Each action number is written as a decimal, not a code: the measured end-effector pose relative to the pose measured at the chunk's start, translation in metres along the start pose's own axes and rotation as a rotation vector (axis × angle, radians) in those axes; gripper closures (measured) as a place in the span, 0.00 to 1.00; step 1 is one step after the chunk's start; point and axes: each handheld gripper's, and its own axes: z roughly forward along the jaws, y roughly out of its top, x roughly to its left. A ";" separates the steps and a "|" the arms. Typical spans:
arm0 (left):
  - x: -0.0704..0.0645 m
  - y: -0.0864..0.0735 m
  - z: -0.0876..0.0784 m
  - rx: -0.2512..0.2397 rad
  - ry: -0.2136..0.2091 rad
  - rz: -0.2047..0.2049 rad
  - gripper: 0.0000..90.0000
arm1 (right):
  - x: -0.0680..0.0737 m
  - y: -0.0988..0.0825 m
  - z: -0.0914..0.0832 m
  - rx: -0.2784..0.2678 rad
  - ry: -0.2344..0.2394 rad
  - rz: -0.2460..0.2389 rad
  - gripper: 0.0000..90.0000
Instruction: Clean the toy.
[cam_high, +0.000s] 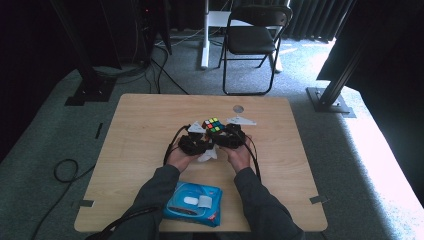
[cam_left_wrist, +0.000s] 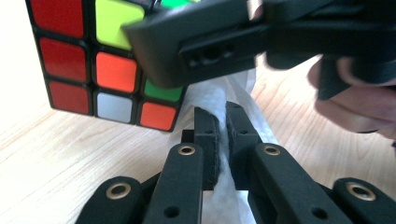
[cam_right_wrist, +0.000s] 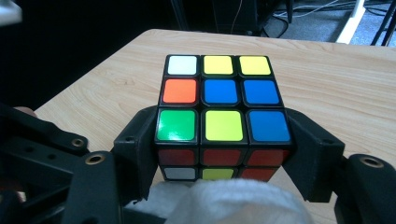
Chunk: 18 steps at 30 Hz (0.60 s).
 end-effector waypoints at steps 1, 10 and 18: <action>0.001 -0.001 0.001 0.003 0.000 -0.005 0.95 | 0.000 0.000 0.000 -0.002 0.000 0.000 0.38; 0.004 -0.003 0.004 0.026 0.007 -0.021 0.95 | 0.001 0.002 -0.001 -0.007 0.000 -0.002 0.38; 0.002 -0.001 0.002 0.006 0.003 -0.020 0.95 | 0.001 0.002 -0.001 -0.007 0.005 0.004 0.38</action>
